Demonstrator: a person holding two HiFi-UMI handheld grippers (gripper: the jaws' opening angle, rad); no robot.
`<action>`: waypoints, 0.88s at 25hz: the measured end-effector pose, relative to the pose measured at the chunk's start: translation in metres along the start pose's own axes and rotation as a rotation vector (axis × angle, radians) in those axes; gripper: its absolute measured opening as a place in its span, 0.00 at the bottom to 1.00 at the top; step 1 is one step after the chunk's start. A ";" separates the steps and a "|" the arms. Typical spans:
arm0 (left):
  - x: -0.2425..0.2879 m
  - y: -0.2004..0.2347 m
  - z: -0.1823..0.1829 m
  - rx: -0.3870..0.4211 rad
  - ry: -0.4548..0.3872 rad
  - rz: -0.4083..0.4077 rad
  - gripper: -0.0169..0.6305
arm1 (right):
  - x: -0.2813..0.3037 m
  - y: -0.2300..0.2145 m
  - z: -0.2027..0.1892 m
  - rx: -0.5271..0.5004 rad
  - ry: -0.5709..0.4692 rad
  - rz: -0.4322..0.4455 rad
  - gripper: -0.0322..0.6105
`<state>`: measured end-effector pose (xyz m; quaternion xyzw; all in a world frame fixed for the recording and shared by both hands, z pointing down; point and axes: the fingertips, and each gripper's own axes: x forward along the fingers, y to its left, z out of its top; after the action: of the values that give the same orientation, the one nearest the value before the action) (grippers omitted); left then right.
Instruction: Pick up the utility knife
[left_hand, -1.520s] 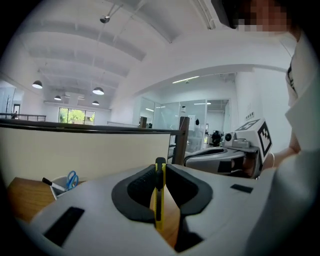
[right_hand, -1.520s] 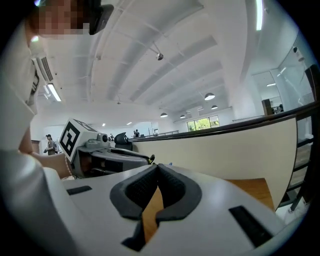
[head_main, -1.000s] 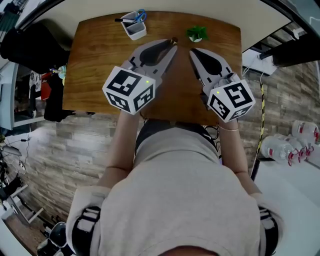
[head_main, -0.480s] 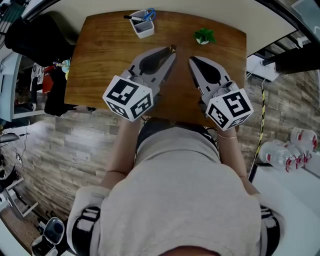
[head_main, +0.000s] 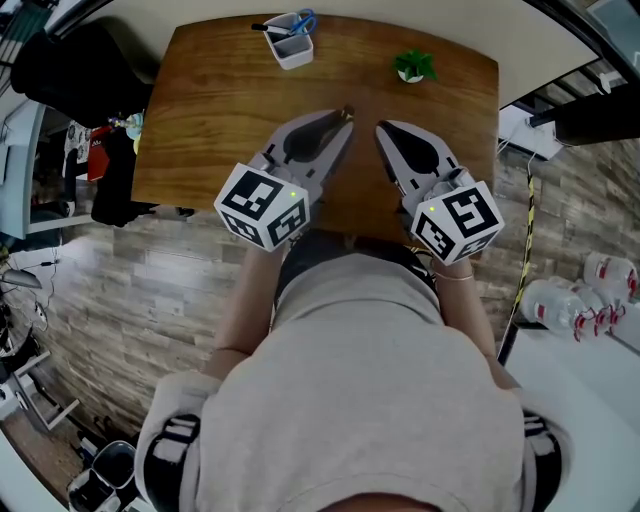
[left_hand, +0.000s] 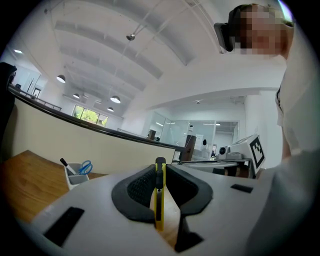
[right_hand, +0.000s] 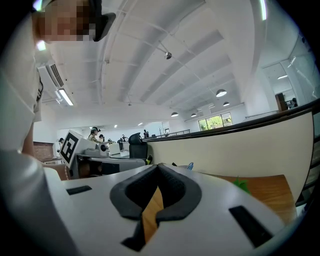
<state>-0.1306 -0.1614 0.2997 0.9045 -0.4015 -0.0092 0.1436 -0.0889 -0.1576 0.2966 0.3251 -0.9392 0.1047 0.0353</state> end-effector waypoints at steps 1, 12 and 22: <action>-0.002 0.000 -0.003 -0.002 0.005 0.002 0.15 | 0.000 0.002 -0.003 0.003 0.005 0.005 0.07; -0.005 -0.003 -0.022 -0.035 0.038 -0.005 0.14 | 0.002 0.007 -0.032 0.042 0.075 0.031 0.07; -0.005 -0.001 -0.026 -0.053 0.047 -0.001 0.14 | 0.000 0.011 -0.029 0.046 0.066 0.039 0.07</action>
<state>-0.1297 -0.1509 0.3241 0.9004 -0.3974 0.0011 0.1770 -0.0952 -0.1428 0.3233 0.3040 -0.9410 0.1374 0.0567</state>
